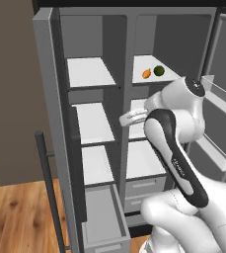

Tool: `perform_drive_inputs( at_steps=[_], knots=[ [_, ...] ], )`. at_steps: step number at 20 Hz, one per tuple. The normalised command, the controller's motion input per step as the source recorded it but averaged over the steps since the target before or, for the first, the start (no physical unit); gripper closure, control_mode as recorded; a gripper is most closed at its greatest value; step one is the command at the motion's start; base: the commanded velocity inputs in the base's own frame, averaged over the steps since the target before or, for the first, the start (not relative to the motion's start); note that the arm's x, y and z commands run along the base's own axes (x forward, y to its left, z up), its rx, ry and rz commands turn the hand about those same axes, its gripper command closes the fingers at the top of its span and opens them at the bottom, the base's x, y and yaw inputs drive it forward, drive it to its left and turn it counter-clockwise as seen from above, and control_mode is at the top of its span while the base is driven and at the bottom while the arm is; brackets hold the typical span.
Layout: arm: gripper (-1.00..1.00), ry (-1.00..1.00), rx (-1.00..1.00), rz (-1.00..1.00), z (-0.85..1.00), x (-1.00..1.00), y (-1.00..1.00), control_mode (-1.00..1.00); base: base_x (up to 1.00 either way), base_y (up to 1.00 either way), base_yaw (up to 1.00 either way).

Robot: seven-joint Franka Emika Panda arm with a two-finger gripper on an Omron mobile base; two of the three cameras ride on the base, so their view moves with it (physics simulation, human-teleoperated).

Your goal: Take the lime and carrot from the fridge shelf and place them in the freezer drawer to begin freezing them.

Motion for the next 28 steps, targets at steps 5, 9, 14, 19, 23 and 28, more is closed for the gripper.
perform_drive_inputs(
  at_steps=[5, 9, 14, 19, 23, 28],
  knots=[
    [-1.00, 0.03, 0.03, -0.24, 0.26, 0.53, -0.77, -1.00, 0.00, 0.00, 0.00],
    [-1.00, 0.12, 0.01, -0.21, 0.00, 0.70, -0.60, -1.00, 0.00, 0.00, 0.00],
    [-1.00, -0.10, 0.02, -0.17, 0.00, 0.38, -0.58, -1.00, 0.00, 0.00, 0.00],
    [-1.00, -0.33, 0.00, -0.21, 0.13, 0.33, -0.10, -1.00, 0.00, 0.00, 0.00],
    [-1.00, -0.06, 0.00, -0.20, 0.24, 0.35, -0.39, -1.00, 0.00, 0.00, 0.00],
    [-1.00, 0.00, 0.01, -0.16, 0.03, 0.47, -0.57, -1.00, 0.00, 0.00, 0.00]
  ],
)
